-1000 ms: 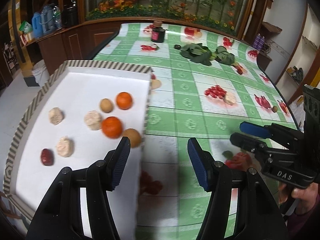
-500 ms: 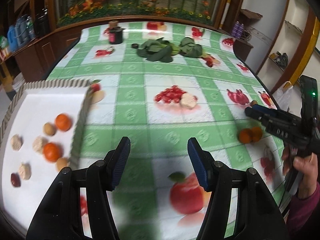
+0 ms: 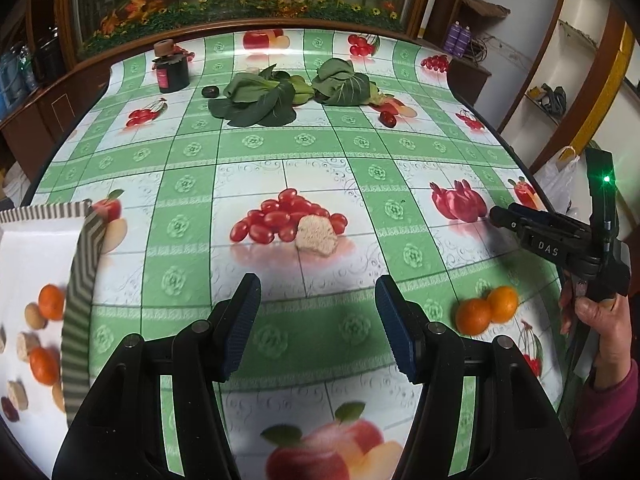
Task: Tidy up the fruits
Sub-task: 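Grasp another brown round fruit with the right tool while the left tool grasps a tan cube, then carry the brown fruit and tan cube into the white tray and open both tools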
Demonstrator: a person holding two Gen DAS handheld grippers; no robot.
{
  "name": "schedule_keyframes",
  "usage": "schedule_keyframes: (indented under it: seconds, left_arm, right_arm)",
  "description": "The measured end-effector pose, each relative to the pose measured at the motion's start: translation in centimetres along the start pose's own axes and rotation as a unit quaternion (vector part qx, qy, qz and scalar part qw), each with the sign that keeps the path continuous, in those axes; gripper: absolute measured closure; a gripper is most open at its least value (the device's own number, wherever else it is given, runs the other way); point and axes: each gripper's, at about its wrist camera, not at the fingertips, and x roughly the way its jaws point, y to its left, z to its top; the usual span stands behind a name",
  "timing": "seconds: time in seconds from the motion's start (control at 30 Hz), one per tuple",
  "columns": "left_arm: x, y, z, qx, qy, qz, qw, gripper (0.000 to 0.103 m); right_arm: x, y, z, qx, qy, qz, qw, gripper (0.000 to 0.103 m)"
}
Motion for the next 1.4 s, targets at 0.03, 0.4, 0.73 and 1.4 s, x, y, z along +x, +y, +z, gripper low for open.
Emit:
schedule_keyframes:
  seconds: [0.03, 0.4, 0.73, 1.4]
  left_arm:
    - [0.4, 0.0, 0.2, 0.000, 0.003, 0.002, 1.0000, 0.043]
    - [3.8, -0.1, 1.6, -0.001, 0.017, 0.020, 0.9997, 0.043]
    - [6.5, -0.9, 2.4, 0.014, 0.028, 0.034, 0.9989, 0.046]
    - [-0.9, 1.7, -1.3, -0.009, -0.023, 0.007, 0.9997, 0.072]
  right_arm:
    - [0.4, 0.2, 0.0, -0.002, 0.002, 0.000, 1.000, 0.061]
    - [0.3, -0.6, -0.7, 0.012, -0.012, 0.021, 1.000, 0.081]
    - [-1.0, 1.6, -0.1, -0.004, -0.031, 0.085, 0.996, 0.081]
    - [-4.5, 10.6, -2.4, -0.074, -0.037, 0.157, 0.984, 0.081]
